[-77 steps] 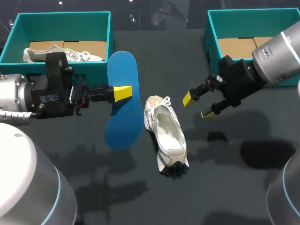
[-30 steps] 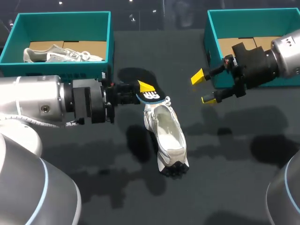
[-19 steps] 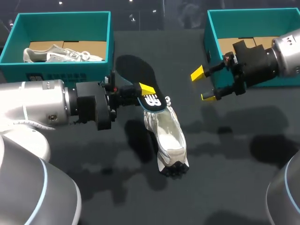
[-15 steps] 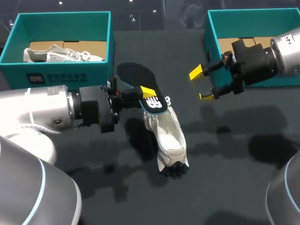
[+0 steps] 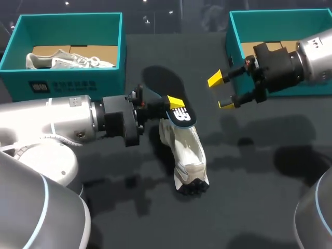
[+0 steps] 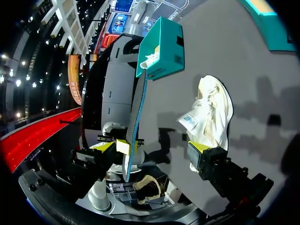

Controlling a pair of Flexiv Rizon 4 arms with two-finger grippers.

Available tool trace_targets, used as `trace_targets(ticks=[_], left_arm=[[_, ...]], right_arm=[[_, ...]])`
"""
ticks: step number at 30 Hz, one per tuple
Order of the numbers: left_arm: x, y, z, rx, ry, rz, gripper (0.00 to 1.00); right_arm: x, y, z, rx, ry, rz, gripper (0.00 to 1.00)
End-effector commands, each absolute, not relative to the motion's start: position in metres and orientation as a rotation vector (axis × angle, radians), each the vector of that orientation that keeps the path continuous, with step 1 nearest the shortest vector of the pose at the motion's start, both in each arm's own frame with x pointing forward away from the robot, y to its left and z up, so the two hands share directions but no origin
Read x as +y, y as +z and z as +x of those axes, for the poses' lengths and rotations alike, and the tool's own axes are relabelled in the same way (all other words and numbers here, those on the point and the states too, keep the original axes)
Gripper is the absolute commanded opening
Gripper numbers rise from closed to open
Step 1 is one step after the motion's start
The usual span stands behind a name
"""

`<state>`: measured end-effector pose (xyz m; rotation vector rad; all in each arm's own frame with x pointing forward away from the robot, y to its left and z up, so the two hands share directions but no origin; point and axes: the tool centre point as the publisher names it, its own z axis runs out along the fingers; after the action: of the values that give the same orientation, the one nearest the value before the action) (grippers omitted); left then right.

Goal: Take the shoe out of the shoebox, open the shoe tongue, remove and reinsert the insole, then place the shoe into the shoebox

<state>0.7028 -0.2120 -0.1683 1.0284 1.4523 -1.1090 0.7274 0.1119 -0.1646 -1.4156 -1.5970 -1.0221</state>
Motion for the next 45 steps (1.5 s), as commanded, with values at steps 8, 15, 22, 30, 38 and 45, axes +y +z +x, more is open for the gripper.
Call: trace_targets(ticks=[8, 15, 22, 30, 38, 45], left_arm=[[-0.236, -0.186, 0.703, 1.340, -1.121, 1.113, 0.00], [-0.242, -0.185, 0.703, 1.319, -1.116, 1.145, 0.00], [-0.246, -0.188, 0.701, 1.303, -1.100, 1.188, 0.00], [-0.248, -0.191, 0.698, 1.280, -1.089, 1.209, 0.00], [-0.250, -0.191, 0.696, 1.265, -1.090, 1.222, 0.00], [-0.252, -0.194, 0.694, 1.261, -1.092, 1.227, 0.00]], right_arm=[[0.140, -0.183, 0.746, -1.558, -1.045, -1.360, 1.00], [0.148, -0.191, 0.746, -1.544, -1.043, -1.334, 1.00], [0.154, -0.196, 0.744, -1.521, -1.053, -1.325, 1.00], [0.160, -0.199, 0.739, -1.504, -1.055, -1.313, 0.50], [0.163, -0.199, 0.736, -1.492, -1.050, -1.290, 0.46], [0.170, -0.195, 0.733, -1.482, -1.031, -1.277, 0.45]])
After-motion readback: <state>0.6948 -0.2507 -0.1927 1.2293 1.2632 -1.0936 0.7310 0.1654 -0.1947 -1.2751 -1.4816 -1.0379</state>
